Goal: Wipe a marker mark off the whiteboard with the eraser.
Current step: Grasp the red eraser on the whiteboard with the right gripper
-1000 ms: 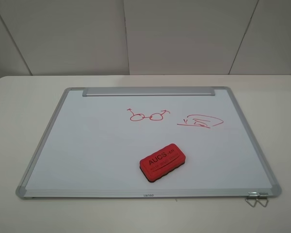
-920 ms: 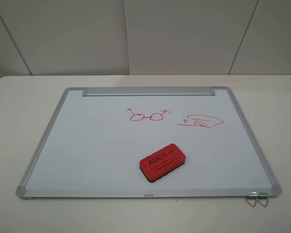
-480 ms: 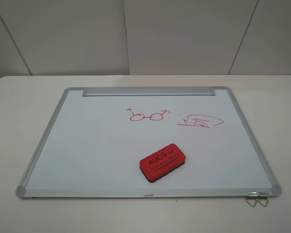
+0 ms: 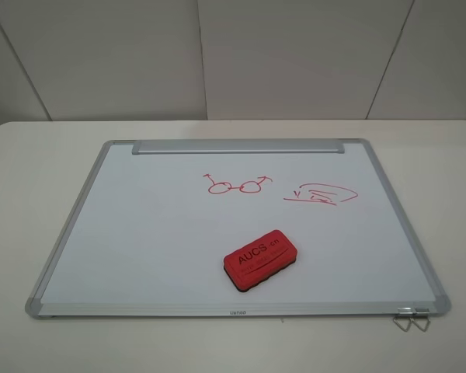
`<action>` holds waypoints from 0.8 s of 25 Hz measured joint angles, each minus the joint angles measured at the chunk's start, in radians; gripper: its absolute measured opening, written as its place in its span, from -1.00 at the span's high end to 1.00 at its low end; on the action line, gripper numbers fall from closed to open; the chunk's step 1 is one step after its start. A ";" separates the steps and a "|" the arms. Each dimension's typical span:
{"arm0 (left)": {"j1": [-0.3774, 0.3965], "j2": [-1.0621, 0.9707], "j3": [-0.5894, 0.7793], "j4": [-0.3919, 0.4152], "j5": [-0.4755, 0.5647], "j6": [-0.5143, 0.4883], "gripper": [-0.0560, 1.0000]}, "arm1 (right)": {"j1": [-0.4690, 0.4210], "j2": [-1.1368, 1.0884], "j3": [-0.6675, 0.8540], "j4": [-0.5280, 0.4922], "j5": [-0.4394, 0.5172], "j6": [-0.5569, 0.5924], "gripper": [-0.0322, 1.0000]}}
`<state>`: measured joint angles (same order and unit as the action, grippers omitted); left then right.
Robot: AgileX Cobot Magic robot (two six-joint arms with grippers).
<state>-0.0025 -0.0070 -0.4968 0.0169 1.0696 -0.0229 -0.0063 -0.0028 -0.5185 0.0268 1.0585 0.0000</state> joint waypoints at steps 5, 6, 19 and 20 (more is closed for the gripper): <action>0.000 0.000 0.000 0.000 0.000 0.000 -0.58 | 0.000 0.000 0.000 0.000 0.000 0.000 -0.59; 0.000 0.000 0.000 0.000 0.000 0.000 -0.58 | 0.000 0.000 0.000 0.000 0.000 0.000 -0.59; 0.000 0.000 0.000 0.000 0.000 0.000 -0.58 | 0.000 0.000 0.000 0.000 0.000 0.000 -0.59; 0.000 0.000 0.000 0.000 0.000 0.000 -0.58 | 0.000 0.000 0.000 0.000 0.000 0.000 -0.59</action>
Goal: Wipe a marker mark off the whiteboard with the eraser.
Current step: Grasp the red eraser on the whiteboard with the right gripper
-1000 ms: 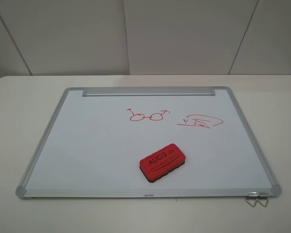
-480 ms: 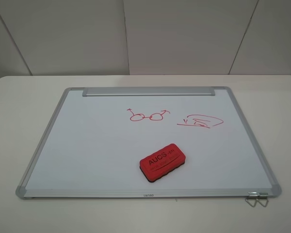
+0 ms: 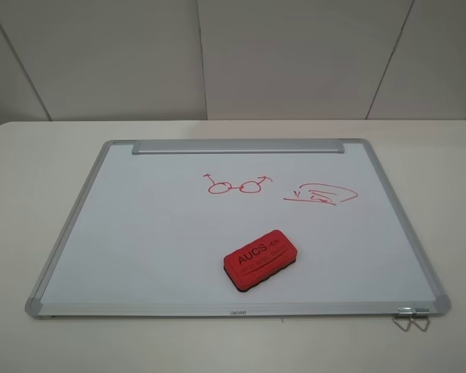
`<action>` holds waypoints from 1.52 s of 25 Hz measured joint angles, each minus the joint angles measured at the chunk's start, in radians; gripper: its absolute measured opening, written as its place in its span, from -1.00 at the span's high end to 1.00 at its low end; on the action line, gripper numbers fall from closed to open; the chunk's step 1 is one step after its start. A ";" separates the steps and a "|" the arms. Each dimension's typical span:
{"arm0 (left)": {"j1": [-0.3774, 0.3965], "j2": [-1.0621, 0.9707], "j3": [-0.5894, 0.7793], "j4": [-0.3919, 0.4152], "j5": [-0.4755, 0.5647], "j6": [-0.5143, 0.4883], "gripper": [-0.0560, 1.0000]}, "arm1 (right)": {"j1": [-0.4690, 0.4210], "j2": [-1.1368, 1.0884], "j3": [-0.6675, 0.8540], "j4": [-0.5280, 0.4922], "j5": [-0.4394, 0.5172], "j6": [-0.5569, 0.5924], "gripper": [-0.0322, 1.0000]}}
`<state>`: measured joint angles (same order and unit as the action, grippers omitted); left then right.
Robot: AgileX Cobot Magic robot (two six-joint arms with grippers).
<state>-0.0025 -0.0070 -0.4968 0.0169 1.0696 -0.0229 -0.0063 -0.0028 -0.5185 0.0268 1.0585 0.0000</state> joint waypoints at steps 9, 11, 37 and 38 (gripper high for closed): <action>0.000 0.000 0.000 0.000 0.000 0.000 -0.58 | 0.000 0.053 0.000 0.000 0.000 0.000 -0.59; 0.000 0.000 0.000 0.000 0.000 0.000 -0.58 | 0.000 0.127 0.000 0.000 -0.003 0.000 -0.59; 0.000 0.000 0.000 0.000 0.000 0.000 -0.58 | 0.510 1.608 -0.492 0.026 -0.194 -0.845 -0.59; 0.000 0.000 0.000 0.000 0.000 0.000 -0.58 | 0.526 1.648 -0.518 0.034 -0.167 -0.900 -0.59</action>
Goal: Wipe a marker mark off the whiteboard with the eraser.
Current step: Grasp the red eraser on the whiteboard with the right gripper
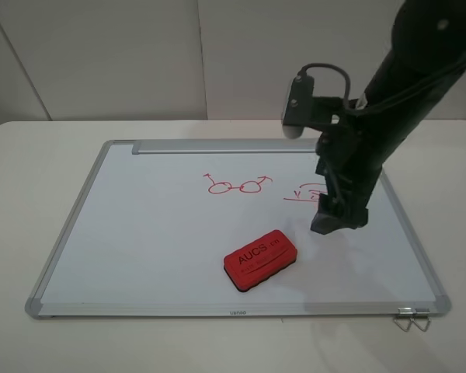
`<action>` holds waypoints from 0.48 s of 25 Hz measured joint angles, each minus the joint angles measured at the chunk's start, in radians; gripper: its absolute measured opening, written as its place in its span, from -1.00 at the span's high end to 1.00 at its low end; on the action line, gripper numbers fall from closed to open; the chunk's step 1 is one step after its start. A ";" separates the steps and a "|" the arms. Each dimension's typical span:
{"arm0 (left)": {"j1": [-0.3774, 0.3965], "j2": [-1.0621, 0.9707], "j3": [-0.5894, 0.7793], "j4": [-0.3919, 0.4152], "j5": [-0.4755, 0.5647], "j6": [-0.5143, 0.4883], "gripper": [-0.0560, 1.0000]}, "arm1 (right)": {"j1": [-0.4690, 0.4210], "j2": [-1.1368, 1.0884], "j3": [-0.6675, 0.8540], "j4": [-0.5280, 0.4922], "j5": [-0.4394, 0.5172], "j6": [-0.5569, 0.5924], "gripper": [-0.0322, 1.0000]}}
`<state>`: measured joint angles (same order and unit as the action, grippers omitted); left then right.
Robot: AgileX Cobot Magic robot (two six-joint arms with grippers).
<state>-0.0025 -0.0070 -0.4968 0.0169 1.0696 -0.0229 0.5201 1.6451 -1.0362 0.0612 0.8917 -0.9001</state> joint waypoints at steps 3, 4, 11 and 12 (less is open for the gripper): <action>0.000 0.000 0.000 0.000 0.000 0.000 -0.58 | 0.041 0.086 -0.065 0.014 0.072 -0.137 -0.59; 0.000 0.000 0.000 0.000 0.000 0.000 -0.58 | 0.051 0.104 -0.083 0.014 0.084 -0.172 -0.59; 0.000 0.000 0.000 0.000 0.000 0.000 -0.58 | 0.104 0.212 -0.128 -0.018 0.063 -0.254 -0.59; 0.000 0.000 0.000 0.000 0.000 0.000 -0.58 | 0.114 0.221 -0.128 -0.024 0.053 -0.255 -0.59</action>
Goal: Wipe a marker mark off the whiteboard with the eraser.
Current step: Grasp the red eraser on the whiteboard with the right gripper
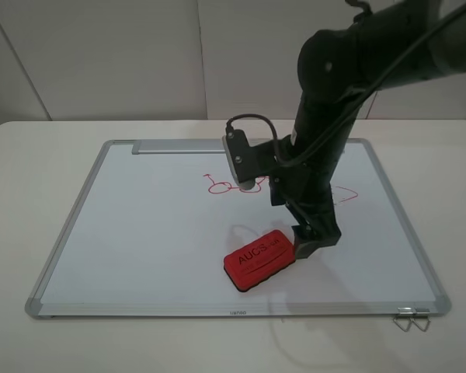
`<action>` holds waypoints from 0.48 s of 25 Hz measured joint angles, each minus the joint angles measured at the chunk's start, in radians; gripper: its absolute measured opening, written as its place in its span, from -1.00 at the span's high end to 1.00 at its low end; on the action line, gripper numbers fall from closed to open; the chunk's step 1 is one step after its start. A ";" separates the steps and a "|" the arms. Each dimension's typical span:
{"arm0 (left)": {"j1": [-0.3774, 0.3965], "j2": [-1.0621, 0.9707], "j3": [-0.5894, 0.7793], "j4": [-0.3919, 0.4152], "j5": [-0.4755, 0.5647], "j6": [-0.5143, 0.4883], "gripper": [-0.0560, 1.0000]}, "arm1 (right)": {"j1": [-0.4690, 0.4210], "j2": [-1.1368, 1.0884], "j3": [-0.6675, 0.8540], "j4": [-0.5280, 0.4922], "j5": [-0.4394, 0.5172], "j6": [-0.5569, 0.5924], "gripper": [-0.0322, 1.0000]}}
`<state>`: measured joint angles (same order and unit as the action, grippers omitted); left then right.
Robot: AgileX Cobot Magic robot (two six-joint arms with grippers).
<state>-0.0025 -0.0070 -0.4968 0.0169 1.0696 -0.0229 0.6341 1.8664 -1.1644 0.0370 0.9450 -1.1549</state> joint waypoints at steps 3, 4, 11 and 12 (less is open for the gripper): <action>0.000 0.000 0.000 0.000 0.000 0.000 -0.58 | 0.019 0.022 -0.003 -0.016 -0.018 -0.007 -0.59; 0.000 0.000 0.000 0.000 0.000 0.000 -0.58 | 0.023 0.030 -0.003 -0.019 -0.022 -0.012 -0.59; 0.000 0.000 0.000 0.000 0.000 0.000 -0.58 | 0.055 0.075 -0.005 -0.044 -0.067 -0.070 -0.59; 0.000 0.000 0.000 0.000 0.000 0.000 -0.58 | 0.061 0.081 -0.005 -0.044 -0.080 -0.072 -0.59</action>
<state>-0.0025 -0.0070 -0.4968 0.0169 1.0696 -0.0229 0.6955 1.9473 -1.1694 -0.0072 0.8650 -1.2271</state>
